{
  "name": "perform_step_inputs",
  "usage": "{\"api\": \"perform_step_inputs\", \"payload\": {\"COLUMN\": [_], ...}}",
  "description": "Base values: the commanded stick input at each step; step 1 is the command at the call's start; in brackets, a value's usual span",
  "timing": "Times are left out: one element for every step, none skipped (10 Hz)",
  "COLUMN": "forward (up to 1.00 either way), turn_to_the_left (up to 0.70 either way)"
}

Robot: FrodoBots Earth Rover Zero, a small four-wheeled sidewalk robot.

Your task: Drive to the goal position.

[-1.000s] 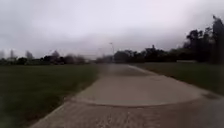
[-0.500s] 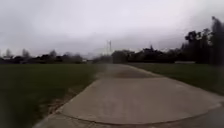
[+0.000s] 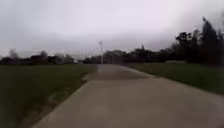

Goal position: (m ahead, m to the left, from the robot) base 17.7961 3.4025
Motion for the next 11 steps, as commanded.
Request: {"api": "perform_step_inputs", "payload": {"forward": [0.85, 0.85, 0.85, 0.06, 0.06, 0.06, 0.06, 0.06, 0.06, 0.06, 0.37], "turn_to_the_left": [-0.34, -0.34, -0.34, -0.02, -0.01, 0.0, 0.0, 0.0, 0.0, 0.0, 0.0]}}
